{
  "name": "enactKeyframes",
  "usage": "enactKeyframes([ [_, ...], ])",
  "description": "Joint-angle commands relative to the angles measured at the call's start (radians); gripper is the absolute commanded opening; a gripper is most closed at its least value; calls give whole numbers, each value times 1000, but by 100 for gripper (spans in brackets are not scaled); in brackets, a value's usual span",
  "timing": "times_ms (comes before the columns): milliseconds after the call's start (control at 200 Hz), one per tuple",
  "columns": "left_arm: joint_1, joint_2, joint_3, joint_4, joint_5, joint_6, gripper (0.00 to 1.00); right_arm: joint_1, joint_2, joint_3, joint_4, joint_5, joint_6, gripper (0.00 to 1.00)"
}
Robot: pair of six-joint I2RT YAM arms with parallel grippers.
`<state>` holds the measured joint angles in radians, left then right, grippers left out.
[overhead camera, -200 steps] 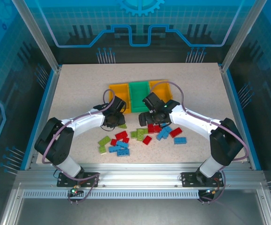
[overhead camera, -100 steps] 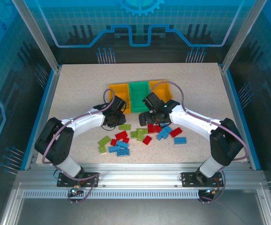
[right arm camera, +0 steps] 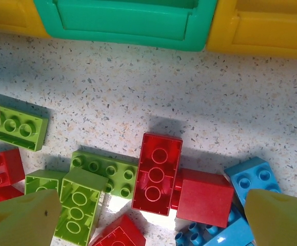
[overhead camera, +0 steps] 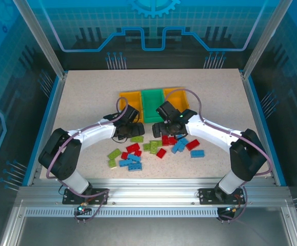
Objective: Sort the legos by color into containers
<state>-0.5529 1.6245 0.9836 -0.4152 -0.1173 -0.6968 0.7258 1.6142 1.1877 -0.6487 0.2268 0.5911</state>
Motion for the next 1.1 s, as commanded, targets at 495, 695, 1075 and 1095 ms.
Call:
enactKeyframes([
  [495,-61,114,69,-100,-15,82,82,-232,-236,-149,-31,-54,-7,97],
  [695,-73,123,79,-122,-38,77,82,-265,-265,-176,-34,-73,-16,97],
  [1075,-78,108,87,-146,-73,80,75,-266,-254,-193,-16,-97,-7,96],
  [1095,-78,113,87,-143,-72,80,72,-266,-256,-193,-17,-97,-8,97],
])
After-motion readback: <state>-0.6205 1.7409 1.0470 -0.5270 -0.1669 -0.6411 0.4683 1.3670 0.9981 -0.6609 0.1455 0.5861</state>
